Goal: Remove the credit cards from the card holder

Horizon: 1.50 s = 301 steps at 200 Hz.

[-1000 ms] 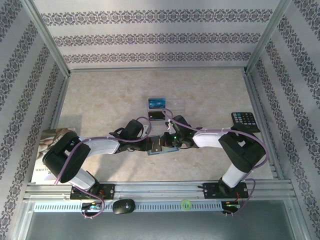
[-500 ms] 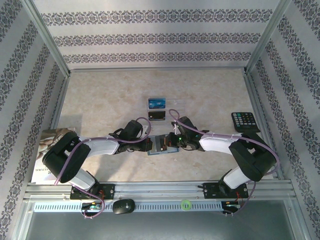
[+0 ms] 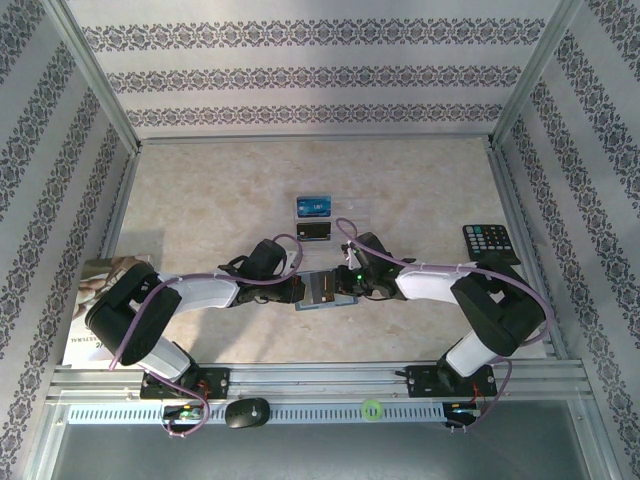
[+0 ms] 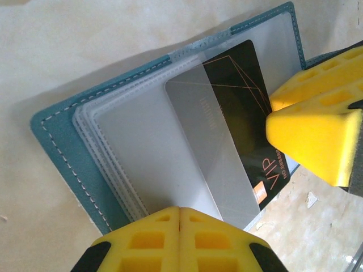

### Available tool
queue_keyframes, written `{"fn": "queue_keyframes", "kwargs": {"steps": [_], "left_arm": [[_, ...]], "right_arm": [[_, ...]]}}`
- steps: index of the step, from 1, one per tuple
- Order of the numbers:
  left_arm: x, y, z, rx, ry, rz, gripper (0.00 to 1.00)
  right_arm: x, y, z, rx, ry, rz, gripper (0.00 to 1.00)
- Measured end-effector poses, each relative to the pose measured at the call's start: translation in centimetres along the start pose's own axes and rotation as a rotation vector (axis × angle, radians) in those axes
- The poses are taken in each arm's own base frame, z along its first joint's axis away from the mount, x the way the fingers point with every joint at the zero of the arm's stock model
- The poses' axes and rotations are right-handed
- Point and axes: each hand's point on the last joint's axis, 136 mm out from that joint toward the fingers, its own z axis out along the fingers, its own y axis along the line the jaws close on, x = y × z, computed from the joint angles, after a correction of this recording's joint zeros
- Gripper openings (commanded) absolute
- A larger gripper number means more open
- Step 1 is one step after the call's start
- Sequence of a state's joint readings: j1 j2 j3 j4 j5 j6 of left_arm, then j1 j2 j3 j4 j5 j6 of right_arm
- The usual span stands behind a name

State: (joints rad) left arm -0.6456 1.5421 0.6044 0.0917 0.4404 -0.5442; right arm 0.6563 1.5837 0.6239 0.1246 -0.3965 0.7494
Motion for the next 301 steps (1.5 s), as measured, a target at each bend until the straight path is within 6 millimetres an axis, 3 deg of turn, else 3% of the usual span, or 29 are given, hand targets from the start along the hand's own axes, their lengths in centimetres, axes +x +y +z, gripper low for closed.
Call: {"fn": "queue_keyframes", "kwargs": {"steps": [30,59,115,128,161,194,220,269,301], "left_arm": [[0.0,0.0,0.0,0.001,0.003,0.004,0.0],[0.0,0.0,0.0,0.005,0.006,0.0,0.0],[-0.1,0.0,-0.2,0.006,0.013,-0.008,0.0],[-0.4,-0.1,-0.4,0.01,0.009,-0.009,0.08],[-3.2,-2.2,-2.9,0.086,-0.094,0.002,0.2],[-7.8,-5.7,-6.4,0.255,-0.277,0.025,0.24],[-10.7,-7.0,-8.9,0.372,-0.414,0.019,0.26],[-12.1,-7.9,-11.5,0.534,-0.542,-0.003,0.29],[-13.0,-8.3,-12.8,0.615,-0.597,-0.019,0.34]], "right_arm": [[0.1,0.1,0.3,-0.011,0.012,-0.008,0.09],[-0.3,0.3,-0.1,-0.013,-0.011,-0.016,0.0],[-2.2,-1.2,-4.6,0.036,-0.155,-0.018,0.0],[-2.6,-0.9,-5.3,0.031,-0.174,-0.045,0.0],[-3.2,1.1,-7.0,-0.023,-0.215,-0.118,0.0],[-5.0,4.6,-8.5,-0.125,-0.277,-0.175,0.0],[-6.3,6.5,-9.4,-0.198,-0.329,-0.194,0.0],[-8.5,10.0,-12.2,-0.378,-0.425,-0.191,0.0],[-8.7,11.8,-13.6,-0.473,-0.451,-0.195,0.0]]}}
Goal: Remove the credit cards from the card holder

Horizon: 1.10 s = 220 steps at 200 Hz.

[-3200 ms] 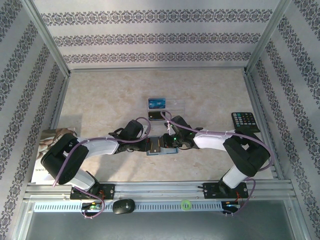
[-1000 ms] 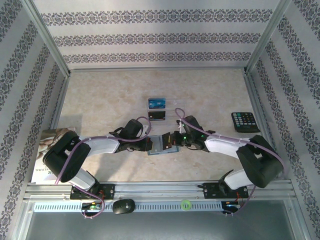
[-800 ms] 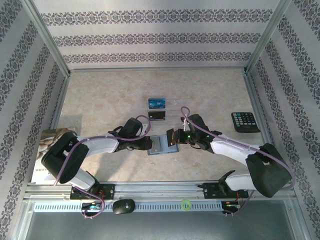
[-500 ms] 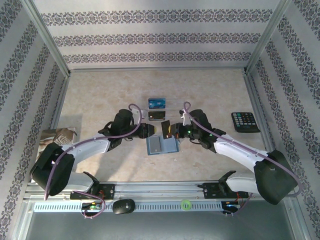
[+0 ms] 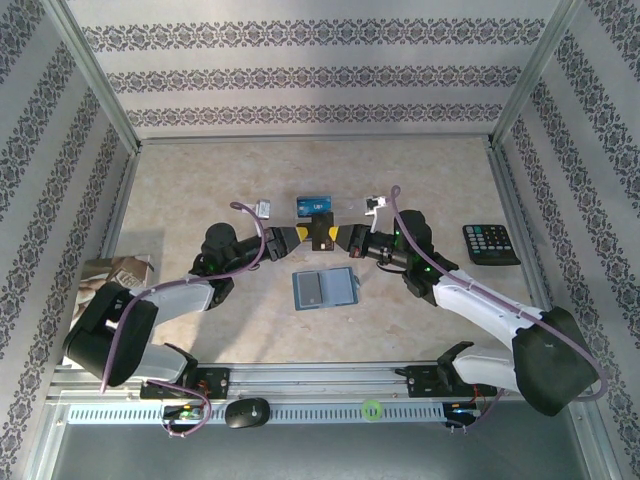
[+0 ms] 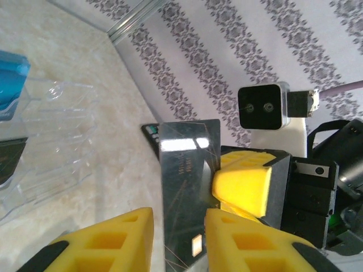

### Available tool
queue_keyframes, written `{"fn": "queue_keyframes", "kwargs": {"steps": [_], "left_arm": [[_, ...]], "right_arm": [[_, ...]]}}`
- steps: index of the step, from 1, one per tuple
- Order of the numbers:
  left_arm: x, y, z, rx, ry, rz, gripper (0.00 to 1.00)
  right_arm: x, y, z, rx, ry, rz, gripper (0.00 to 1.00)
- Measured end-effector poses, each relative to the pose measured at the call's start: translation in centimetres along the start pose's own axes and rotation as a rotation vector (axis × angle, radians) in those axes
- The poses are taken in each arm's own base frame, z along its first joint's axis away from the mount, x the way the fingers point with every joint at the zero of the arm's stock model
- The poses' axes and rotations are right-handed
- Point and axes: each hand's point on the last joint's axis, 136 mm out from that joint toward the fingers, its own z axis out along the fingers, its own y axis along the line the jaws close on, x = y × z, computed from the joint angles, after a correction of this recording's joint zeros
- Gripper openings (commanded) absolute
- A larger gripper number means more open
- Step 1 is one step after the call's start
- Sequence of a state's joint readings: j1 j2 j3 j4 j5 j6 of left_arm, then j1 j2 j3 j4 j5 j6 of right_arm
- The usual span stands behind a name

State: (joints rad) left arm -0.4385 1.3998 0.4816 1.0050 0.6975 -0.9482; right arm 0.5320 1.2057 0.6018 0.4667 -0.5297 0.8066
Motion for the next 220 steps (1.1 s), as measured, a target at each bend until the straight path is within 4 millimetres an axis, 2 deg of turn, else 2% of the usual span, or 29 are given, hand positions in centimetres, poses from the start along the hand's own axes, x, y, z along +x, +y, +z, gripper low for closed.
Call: {"fn": "queue_keyframes", "kwargs": {"steps": [34,74,122,151,163,175,197,220], "left_arm": [[-0.3,-0.1,0.4,0.044,-0.02,-0.035,0.35],[-0.6,-0.8,0.4,0.096,-0.038,-0.06,0.19],[-0.9,-1.2,0.5,0.138,-0.049,-0.09,0.0],[-1.1,-1.3,0.4,0.14,-0.052,-0.099,0.0],[-1.0,-1.3,0.4,0.136,-0.048,-0.1,0.0],[-0.8,-1.5,0.4,0.13,-0.025,-0.094,0.0],[-1.0,-2.6,0.9,0.105,0.04,-0.035,0.0],[-3.1,-4.8,1.9,0.05,0.103,0.122,0.0]], "right_arm": [[-0.6,1.4,-0.1,-0.064,-0.016,0.003,0.0],[-0.9,1.9,0.0,-0.089,-0.024,0.009,0.0],[-0.6,1.3,0.9,-0.091,-0.019,0.031,0.0],[-0.7,1.1,1.1,-0.091,-0.022,0.037,0.0],[-0.6,1.0,1.1,-0.091,-0.022,0.037,0.16],[-0.5,0.5,0.9,-0.08,-0.024,0.04,0.26],[0.2,-1.4,-0.3,-0.032,-0.024,0.069,0.27],[0.1,-3.6,-2.9,0.037,-0.07,0.094,0.27]]}}
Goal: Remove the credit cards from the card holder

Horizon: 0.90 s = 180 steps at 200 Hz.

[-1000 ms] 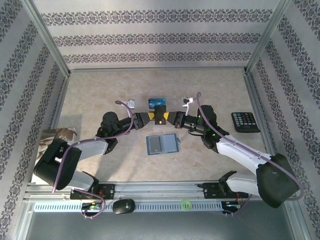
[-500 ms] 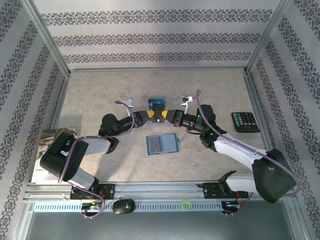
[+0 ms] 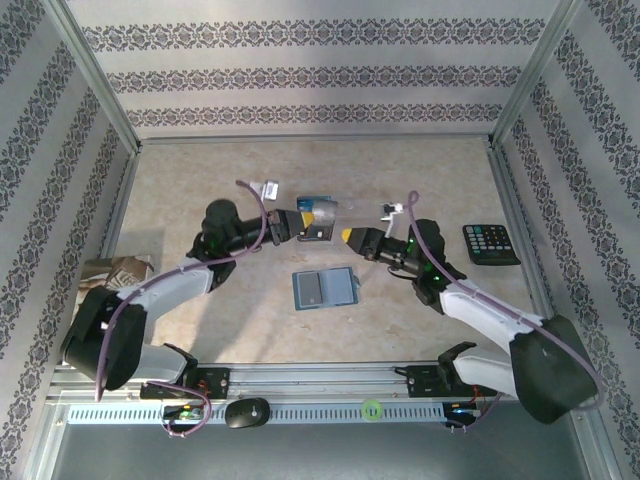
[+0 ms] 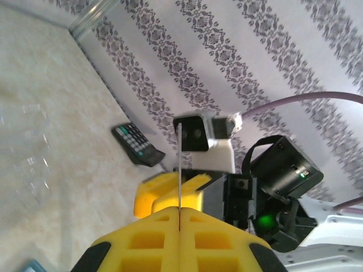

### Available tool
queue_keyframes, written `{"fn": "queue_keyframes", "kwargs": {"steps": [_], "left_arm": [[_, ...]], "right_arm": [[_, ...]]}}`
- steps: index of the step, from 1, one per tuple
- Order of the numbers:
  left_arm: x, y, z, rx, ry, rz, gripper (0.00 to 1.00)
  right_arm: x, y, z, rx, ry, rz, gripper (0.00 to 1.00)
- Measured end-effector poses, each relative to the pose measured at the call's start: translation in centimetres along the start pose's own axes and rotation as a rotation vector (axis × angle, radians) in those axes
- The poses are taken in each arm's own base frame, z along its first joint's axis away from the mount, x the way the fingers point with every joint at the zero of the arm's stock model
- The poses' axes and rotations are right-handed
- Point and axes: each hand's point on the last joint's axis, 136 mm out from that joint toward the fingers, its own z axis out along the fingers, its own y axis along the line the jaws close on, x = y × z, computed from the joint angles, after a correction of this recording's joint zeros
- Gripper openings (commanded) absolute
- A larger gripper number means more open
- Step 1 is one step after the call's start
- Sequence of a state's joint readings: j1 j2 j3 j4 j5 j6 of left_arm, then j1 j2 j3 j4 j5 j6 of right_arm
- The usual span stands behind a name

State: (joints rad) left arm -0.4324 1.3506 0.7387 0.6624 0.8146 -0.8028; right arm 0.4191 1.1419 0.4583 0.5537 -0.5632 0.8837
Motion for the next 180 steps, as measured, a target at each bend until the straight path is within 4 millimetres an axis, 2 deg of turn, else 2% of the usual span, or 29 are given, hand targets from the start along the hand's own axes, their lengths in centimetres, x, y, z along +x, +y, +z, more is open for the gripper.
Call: {"fn": "queue_keyframes", "kwargs": {"steps": [26,48,98,146,180], "left_arm": [[-2.9,-1.3,0.5,-0.112,0.085,0.223,0.0],[-3.6,-0.6,0.5,-0.218,0.18,0.429,0.0],[-1.2,3.4,0.2,-0.289,0.495,0.776,0.0],[-0.4,6.2,1.1,-0.281,0.73,1.015,0.0],[3.2,8.7,1.5,-0.239,0.929,1.097,0.0]], "right_arm": [[-0.5,-1.7,-1.4,0.041,-0.039,0.021,0.24],[0.5,-3.1,-1.7,0.076,-0.023,0.047,0.24],[0.9,-4.0,-1.9,0.096,-0.013,0.066,0.22],[1.5,-5.1,-1.5,0.123,0.009,0.09,0.22],[1.5,-5.8,-1.5,0.14,0.011,0.103,0.21]]}}
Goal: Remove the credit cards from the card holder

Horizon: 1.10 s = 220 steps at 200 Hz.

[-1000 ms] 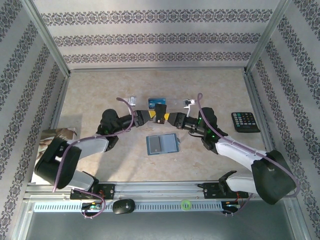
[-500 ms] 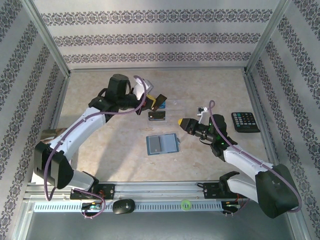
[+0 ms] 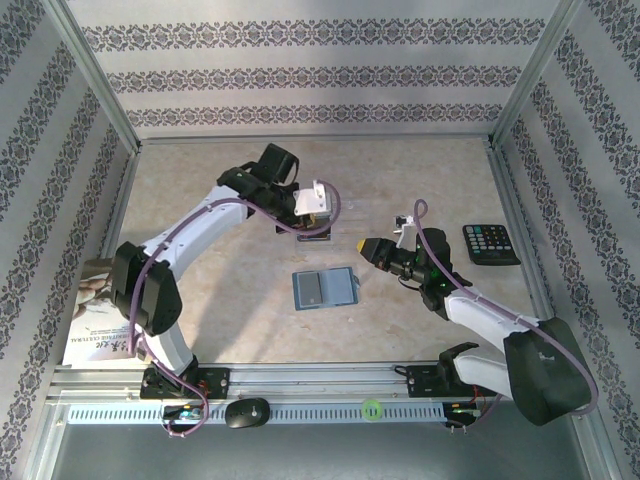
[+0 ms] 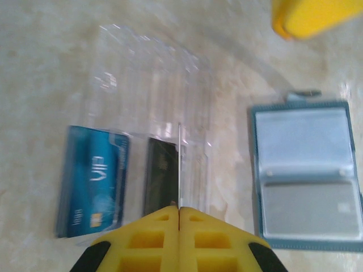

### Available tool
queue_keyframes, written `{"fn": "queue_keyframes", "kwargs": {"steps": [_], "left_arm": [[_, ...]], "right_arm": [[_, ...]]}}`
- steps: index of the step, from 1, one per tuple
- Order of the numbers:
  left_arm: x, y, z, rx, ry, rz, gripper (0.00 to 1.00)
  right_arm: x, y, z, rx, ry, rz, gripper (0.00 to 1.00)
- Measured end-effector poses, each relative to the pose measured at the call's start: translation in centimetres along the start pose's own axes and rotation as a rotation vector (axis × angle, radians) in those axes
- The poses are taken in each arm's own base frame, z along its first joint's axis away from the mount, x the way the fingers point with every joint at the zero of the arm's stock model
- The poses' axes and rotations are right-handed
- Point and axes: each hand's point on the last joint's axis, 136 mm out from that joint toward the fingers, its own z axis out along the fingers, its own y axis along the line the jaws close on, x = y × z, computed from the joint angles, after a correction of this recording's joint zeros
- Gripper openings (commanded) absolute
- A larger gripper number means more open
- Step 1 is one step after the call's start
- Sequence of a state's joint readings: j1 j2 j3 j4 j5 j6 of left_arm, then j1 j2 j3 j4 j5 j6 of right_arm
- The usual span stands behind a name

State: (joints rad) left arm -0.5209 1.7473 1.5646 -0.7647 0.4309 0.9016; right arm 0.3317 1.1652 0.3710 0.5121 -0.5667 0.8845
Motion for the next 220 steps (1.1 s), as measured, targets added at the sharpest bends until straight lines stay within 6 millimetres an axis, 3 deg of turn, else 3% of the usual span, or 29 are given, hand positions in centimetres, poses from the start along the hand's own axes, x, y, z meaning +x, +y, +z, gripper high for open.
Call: {"fn": "queue_keyframes", "kwargs": {"steps": [49,114,172,220], "left_arm": [[1.8,-0.8,2.7,0.045,0.094,0.087,0.0],[2.4,0.0,4.2,0.007,0.148,0.148,0.0],[2.0,1.2,4.8,-0.068,0.163,0.186,0.0],[2.6,1.5,5.3,-0.077,0.19,0.163,0.0]], "right_arm": [[0.2,-0.6,0.2,0.015,0.008,0.012,0.22],[0.2,-0.8,0.3,0.02,0.01,0.017,0.22],[-1.8,0.1,1.2,0.006,-0.005,0.007,0.22],[-1.9,0.2,1.2,0.003,-0.007,0.006,0.21]]}}
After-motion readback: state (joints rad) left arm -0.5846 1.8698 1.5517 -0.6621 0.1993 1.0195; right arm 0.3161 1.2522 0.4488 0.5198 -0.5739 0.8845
